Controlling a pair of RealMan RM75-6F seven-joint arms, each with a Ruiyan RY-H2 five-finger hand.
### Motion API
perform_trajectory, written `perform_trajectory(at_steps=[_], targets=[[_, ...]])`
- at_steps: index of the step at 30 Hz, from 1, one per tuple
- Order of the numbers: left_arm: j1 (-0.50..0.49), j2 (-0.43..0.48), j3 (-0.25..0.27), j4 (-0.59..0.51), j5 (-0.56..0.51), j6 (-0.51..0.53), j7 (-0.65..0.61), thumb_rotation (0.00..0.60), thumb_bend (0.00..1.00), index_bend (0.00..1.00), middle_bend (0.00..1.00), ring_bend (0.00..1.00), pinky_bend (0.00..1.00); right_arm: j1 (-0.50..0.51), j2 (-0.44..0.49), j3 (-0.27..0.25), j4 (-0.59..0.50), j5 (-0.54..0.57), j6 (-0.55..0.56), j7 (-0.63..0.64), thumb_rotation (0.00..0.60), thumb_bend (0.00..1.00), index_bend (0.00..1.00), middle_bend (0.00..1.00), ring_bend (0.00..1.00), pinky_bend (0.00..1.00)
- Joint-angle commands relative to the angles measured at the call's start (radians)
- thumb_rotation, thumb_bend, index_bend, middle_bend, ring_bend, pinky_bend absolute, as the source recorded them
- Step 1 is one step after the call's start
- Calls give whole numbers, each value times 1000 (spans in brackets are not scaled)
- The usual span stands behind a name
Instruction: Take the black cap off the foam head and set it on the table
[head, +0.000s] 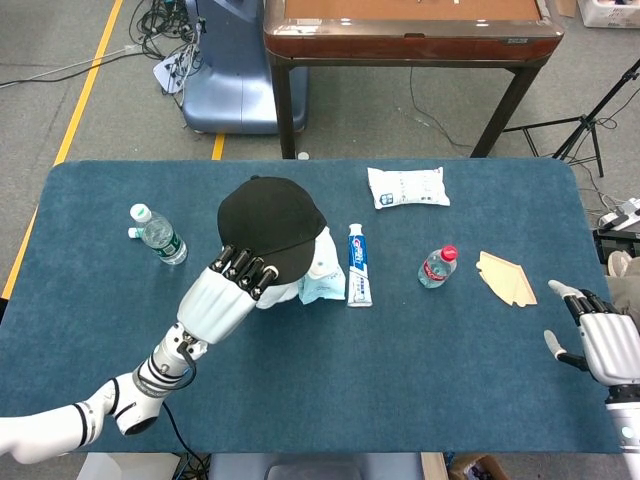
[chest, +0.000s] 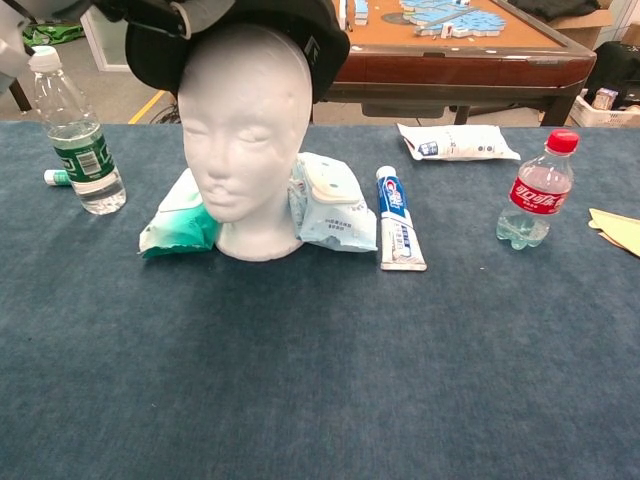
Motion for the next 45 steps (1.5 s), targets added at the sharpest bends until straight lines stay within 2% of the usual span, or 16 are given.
perform_trajectory(at_steps=[1, 13, 30, 45], targets=[[-5, -5, -3, 15, -12, -7, -3, 600, 505, 677, 751, 531, 609, -1, 1, 0, 1, 0, 1, 3, 600, 362, 171, 258, 209, 335], [-20, -20, -2, 55, -41, -17, -6, 600, 505, 676, 751, 531, 609, 0, 2, 0, 2, -1, 0, 7, 600, 362, 170, 258, 209, 335], [-21, -23, -29, 68, -103, -1, 20, 600, 505, 676, 751, 532, 609, -1, 4, 0, 3, -3, 2, 13, 600, 362, 170, 258, 209, 335], [61, 70, -26, 118, -136, 93, 16, 600, 505, 676, 752, 534, 609, 1, 0, -1, 1, -2, -1, 2, 600, 362, 170, 258, 209, 335]])
